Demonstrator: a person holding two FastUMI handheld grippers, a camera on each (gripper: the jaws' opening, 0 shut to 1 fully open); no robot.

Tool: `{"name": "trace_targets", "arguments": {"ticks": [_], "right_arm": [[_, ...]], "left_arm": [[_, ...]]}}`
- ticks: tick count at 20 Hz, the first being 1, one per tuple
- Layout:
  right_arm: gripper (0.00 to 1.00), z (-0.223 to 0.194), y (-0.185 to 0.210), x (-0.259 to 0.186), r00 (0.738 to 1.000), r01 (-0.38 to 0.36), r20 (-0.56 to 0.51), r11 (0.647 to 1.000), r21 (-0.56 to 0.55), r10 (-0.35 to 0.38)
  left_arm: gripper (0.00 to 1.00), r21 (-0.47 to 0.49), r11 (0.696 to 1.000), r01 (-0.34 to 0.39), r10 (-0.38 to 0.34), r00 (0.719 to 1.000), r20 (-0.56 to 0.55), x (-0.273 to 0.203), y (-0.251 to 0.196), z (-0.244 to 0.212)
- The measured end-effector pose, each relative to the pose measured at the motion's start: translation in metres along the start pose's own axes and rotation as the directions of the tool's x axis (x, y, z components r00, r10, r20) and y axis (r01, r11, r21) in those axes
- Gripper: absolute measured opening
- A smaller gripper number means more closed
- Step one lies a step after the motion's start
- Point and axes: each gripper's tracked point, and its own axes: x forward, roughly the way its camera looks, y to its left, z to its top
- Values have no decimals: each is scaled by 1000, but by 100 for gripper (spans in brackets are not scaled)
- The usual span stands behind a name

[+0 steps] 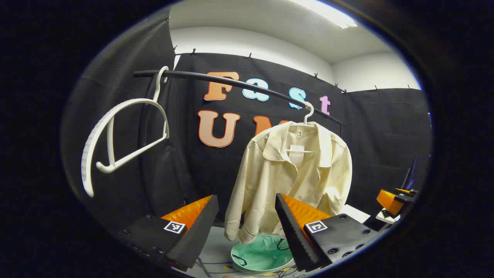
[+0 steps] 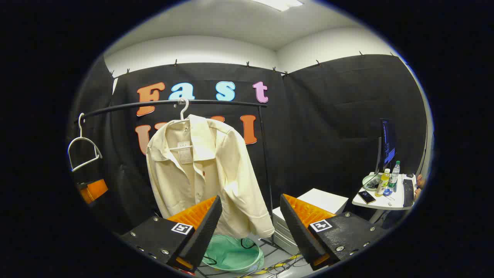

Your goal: Grasp the clothes on the hanger with both hands and then place them into the laundry hamper below.

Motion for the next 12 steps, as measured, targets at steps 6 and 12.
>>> {"name": "trace_targets", "arguments": {"ticks": [6, 12], "right_arm": [[94, 1, 4, -7, 1000, 19, 11, 1000, -25, -18], [94, -7, 21, -5, 1000, 5, -6, 1000, -25, -5]], "left_arm": [[100, -19, 1000, -11, 11, 1000, 9, 0, 12, 6], [94, -38, 999, 9, -10, 999, -31, 5, 11, -10]]}}
